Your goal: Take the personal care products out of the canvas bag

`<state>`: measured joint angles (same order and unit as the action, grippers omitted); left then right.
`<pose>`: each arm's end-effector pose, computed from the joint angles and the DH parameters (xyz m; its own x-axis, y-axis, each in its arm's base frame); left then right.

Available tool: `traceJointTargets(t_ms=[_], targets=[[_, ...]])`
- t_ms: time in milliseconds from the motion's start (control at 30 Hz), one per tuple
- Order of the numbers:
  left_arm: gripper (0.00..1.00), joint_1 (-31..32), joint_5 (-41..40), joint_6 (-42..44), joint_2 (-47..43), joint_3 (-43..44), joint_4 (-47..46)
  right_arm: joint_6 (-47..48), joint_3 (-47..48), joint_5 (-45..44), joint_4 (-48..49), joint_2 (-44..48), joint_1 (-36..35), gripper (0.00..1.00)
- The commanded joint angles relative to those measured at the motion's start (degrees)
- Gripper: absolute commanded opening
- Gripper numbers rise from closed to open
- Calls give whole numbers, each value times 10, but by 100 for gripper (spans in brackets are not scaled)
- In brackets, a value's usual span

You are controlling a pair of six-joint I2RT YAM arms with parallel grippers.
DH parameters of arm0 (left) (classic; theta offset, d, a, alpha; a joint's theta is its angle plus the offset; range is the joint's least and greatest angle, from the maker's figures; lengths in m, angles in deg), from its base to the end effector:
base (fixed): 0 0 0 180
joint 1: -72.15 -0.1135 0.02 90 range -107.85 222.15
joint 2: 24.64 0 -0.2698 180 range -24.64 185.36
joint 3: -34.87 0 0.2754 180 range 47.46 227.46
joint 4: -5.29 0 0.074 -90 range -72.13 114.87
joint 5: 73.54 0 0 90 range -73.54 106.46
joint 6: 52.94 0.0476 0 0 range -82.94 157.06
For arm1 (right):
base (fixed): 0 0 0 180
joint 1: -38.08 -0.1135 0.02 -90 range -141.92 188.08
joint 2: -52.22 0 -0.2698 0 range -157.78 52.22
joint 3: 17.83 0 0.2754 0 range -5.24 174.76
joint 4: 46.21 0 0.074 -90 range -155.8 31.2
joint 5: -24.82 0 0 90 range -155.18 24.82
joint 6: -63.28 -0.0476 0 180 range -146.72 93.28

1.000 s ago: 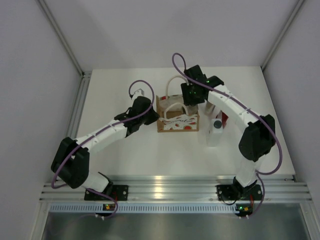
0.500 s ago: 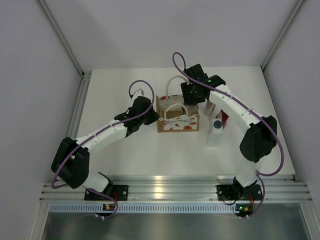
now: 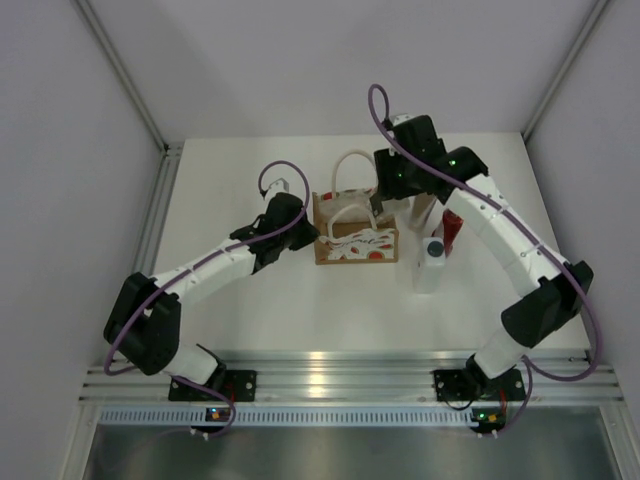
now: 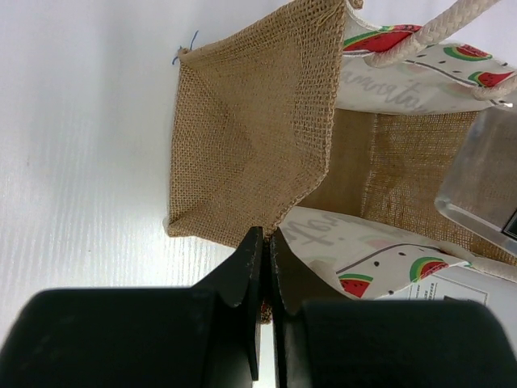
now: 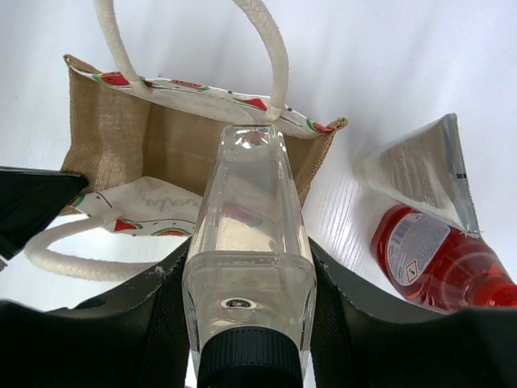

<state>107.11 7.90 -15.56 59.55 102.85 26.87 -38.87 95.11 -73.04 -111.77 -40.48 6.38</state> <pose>0.2932 -0.1964 0.2308 -0.6785 -0.4844 -0.5522 -0.1136 0.8119 -0.5726 0.3236 0.1922 0.3921 -0.6838 -0.1772 -0.7079 -0.3016 0.9520 0.0529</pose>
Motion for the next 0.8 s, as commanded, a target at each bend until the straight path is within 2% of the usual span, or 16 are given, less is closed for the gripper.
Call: traceJointTargets(t_ms=[0, 533, 767], targets=[[0, 1, -5, 6, 12, -2, 39, 10, 55, -17, 25, 54, 2, 0], [0, 1, -7, 2, 18, -1, 40, 17, 63, -22, -23, 158, 2, 0], [0, 2, -7, 2, 19, 0, 40, 12, 14, -3, -28, 188, 2, 0]])
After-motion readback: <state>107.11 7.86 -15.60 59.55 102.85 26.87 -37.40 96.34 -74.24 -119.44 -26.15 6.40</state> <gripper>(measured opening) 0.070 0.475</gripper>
